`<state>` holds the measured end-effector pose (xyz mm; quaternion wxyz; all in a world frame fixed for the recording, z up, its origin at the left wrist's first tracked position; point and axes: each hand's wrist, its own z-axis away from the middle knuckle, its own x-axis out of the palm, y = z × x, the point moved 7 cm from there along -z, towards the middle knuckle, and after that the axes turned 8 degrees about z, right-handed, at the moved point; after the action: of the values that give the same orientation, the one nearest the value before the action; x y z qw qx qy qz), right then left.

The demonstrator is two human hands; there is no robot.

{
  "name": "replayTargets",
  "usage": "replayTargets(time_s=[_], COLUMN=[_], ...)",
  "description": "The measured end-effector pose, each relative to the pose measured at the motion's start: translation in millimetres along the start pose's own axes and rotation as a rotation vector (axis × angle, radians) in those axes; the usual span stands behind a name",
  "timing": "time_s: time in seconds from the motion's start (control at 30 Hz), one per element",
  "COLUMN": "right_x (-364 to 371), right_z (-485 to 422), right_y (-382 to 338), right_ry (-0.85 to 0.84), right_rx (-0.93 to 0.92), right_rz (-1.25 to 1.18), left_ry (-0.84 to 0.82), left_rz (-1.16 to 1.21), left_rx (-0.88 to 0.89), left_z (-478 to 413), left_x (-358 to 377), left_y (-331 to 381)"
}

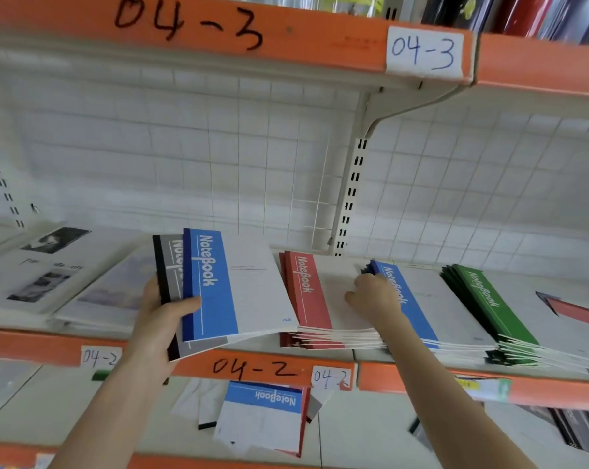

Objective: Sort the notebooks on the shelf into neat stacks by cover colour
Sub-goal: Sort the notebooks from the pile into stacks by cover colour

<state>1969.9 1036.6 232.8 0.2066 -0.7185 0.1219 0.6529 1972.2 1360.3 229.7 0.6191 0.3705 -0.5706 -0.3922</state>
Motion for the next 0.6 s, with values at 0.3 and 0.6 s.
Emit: replayTargets(time_s=[0.3,0.6], right_x=[-7.6,-17.3], right_z=[52.1,42.8], right_y=[-35.2,53.3], right_ry=[-0.389,-0.14], right_rx=[0.006,0.168], right_rz=[-0.79,-0.847], left_ry=[-0.162,-0.164], left_rz=[-0.059,-0.048], left_rx=[-0.006,-0.163], left_z=[8.5,20.4], left_x=[49.9,119.5], left_y=[-13.6,-51.8])
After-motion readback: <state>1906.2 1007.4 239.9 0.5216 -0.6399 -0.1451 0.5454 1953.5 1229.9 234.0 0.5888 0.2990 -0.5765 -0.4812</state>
